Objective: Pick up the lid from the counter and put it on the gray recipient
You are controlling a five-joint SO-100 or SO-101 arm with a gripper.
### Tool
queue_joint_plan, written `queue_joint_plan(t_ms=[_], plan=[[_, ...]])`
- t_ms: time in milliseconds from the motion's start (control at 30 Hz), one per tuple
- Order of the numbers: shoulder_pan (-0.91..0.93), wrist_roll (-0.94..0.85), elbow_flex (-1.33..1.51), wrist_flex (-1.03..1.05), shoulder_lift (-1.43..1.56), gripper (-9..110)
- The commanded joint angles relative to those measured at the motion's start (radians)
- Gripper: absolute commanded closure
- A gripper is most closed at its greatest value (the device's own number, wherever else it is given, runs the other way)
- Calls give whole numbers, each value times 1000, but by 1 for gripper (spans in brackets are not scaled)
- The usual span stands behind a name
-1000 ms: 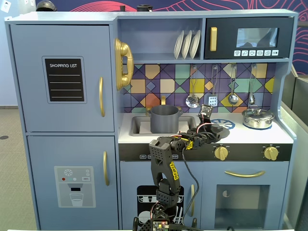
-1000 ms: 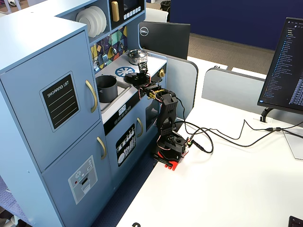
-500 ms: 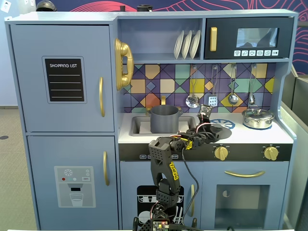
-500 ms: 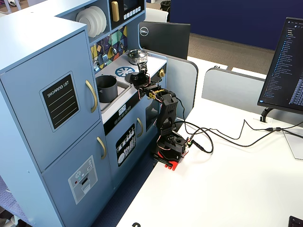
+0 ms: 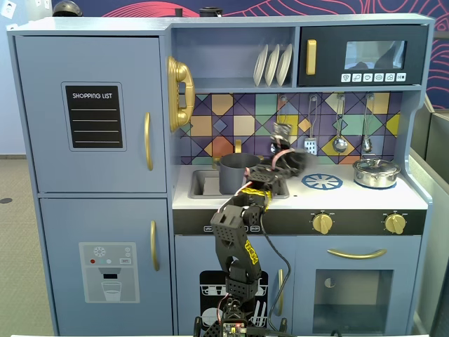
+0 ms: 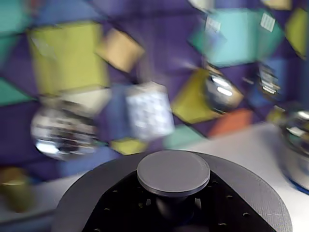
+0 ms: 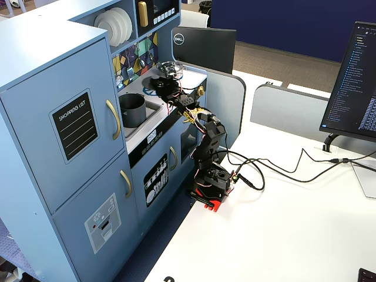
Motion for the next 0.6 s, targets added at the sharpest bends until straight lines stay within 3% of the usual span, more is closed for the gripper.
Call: queue_joint_plan(t_ms=[0, 567], plan=[[-95, 6, -84, 51, 115, 102], [-380, -5, -61, 95, 104, 102]])
